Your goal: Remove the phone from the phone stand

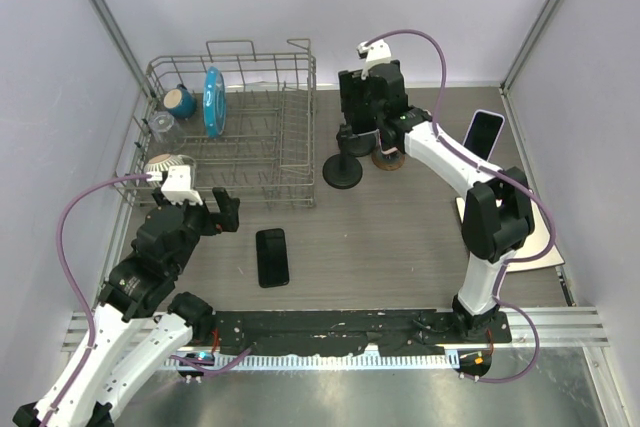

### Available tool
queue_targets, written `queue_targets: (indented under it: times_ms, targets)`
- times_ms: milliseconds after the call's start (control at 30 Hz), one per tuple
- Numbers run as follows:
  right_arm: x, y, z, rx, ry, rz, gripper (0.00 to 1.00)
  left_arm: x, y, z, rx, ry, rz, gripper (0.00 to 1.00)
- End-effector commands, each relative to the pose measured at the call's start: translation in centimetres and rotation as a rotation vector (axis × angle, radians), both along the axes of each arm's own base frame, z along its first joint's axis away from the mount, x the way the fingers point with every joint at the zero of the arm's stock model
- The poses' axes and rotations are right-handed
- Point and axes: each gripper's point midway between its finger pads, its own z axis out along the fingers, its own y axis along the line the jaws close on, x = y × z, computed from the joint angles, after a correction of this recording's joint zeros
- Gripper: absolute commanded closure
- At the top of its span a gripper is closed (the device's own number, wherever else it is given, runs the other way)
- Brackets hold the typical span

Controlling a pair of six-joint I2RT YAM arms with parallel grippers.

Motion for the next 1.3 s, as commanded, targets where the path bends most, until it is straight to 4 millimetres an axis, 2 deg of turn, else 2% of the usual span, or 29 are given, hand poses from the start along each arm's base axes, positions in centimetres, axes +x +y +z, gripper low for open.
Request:
queue_targets:
  times_ms: [0,233,400,500,600,667,700,733,800,833,933,1067,1100,1167,1200,1267]
  targets:
    - [0.1,-1.4,2.5,0.033,-0.088,-0.059,0.0,0.5,-0.3,0.6,-0.005,-0.027,-0.013,0.0]
    - [-0.1,-1.4,1.5,0.024,-0.068,-0.051,0.01,0.6,-0.4,0.6,-0.01,-0.024,-0.018,0.0]
    - [0.5,-0.6,0.2,0.041,-0.045,-0.038,0.09,0.6,-0.3,0.6,-0.01,-0.023,-0.015,0.0]
    - [0.9,-0.3,0.3,0.045,-0.048,-0.036,0.13,0.6,-0.3,0.6,-0.009,-0.024,-0.015,0.0]
    - [1.3,-0.2,0.6,0.042,-0.053,-0.033,0.24,0.6,-0.3,0.7,-0.012,-0.028,-0.015,0.0]
    - [1.6,0.0,1.4,0.041,-0.069,-0.028,0.35,0.6,-0.2,0.6,-0.012,-0.027,-0.012,0.0]
    - [1.7,0.0,1.9,0.042,-0.078,-0.027,0.39,0.5,-0.2,0.7,-0.013,-0.03,-0.013,0.0]
    - [1.9,0.0,2.8,0.032,-0.098,-0.023,0.48,0.5,-0.2,0.8,-0.015,-0.032,-0.012,0.0]
    - [2.1,0.2,4.0,0.029,-0.121,-0.017,0.56,0.5,-0.2,0.8,-0.016,-0.033,-0.013,0.0]
    - [2.3,0.2,5.5,0.036,-0.148,-0.016,0.63,0.5,-0.2,0.7,-0.014,-0.031,-0.013,0.0]
    - [2.7,0.3,8.5,0.043,-0.21,-0.016,0.71,0.5,-0.2,0.8,-0.014,-0.034,-0.013,0.0]
    - [2.6,0.1,12.9,0.063,-0.304,-0.019,0.78,0.4,-0.1,0.8,-0.018,-0.038,-0.011,0.0]
    - [2.4,-0.1,14.6,0.076,-0.336,-0.023,0.8,0.5,-0.1,0.8,-0.017,-0.036,-0.011,0.0]
    - [2.2,-0.4,16.2,0.083,-0.365,-0.027,0.82,0.5,-0.1,0.8,-0.018,-0.038,-0.011,0.0]
    - [2.0,-0.4,17.8,0.09,-0.393,-0.026,0.83,0.5,-0.1,0.9,-0.018,-0.042,-0.01,0.0]
    - [1.7,-0.5,19.1,0.091,-0.411,-0.024,0.84,0.5,-0.1,0.9,-0.019,-0.039,-0.011,0.0]
